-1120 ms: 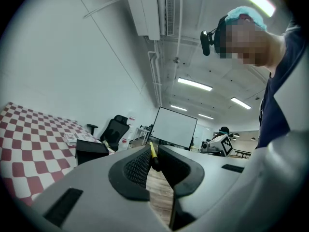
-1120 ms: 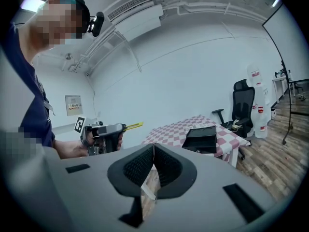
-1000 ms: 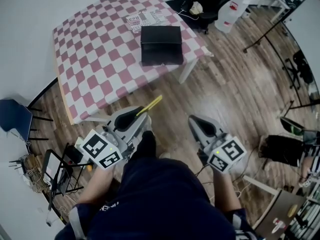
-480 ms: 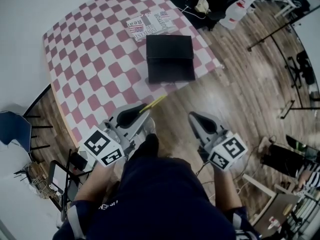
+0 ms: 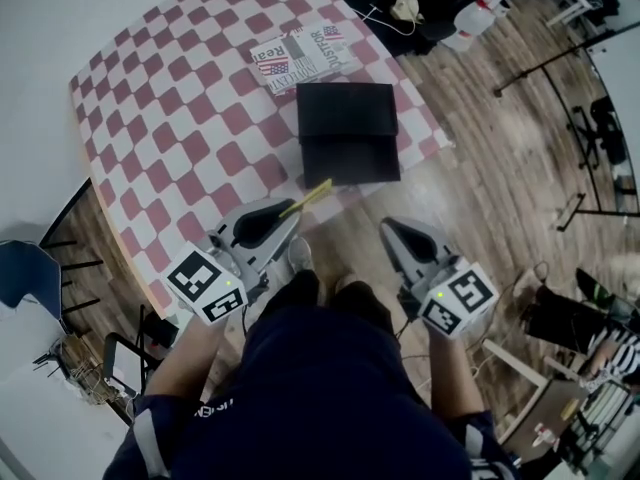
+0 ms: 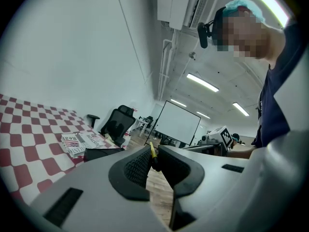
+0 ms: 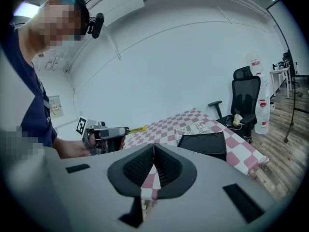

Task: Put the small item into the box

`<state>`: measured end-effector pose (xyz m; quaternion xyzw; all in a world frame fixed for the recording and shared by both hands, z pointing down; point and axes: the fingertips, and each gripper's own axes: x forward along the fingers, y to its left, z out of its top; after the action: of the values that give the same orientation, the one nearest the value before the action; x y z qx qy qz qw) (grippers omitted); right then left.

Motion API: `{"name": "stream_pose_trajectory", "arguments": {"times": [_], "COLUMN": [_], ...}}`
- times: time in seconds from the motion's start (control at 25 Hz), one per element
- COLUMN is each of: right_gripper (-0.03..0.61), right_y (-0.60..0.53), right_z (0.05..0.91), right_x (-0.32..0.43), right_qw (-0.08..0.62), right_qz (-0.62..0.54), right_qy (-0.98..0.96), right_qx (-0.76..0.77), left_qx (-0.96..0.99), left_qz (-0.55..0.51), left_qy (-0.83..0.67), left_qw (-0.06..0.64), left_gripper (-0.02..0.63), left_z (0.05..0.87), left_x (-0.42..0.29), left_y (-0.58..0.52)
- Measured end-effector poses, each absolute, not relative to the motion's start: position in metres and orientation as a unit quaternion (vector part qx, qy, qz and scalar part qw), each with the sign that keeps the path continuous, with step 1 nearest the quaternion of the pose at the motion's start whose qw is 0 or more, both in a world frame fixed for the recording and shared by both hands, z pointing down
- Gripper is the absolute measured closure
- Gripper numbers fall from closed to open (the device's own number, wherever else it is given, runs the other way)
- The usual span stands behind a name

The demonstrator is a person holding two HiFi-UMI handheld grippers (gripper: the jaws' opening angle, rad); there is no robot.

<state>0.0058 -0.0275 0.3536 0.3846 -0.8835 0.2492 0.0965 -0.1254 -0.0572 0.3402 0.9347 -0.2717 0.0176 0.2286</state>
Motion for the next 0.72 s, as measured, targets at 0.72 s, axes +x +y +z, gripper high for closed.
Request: {"name": "stream_pose_trajectory", "arguments": {"times": [0.72], "right_gripper": [0.561], "right_y": [-0.095], "right_z": [0.388], "right_x": [0.044], "right_qw": [0.099], "right_qz": [0.295], "right_qy": [-0.888], "right_qx": [0.337], "left_qx": [0.917], "left_qz": [0.071], "left_qy": [-0.286], "left_qw": [0.268], "left_gripper": [0.541], "left_z": [0.415], "left_x": [-0.067], "left_y": [-0.124]}}
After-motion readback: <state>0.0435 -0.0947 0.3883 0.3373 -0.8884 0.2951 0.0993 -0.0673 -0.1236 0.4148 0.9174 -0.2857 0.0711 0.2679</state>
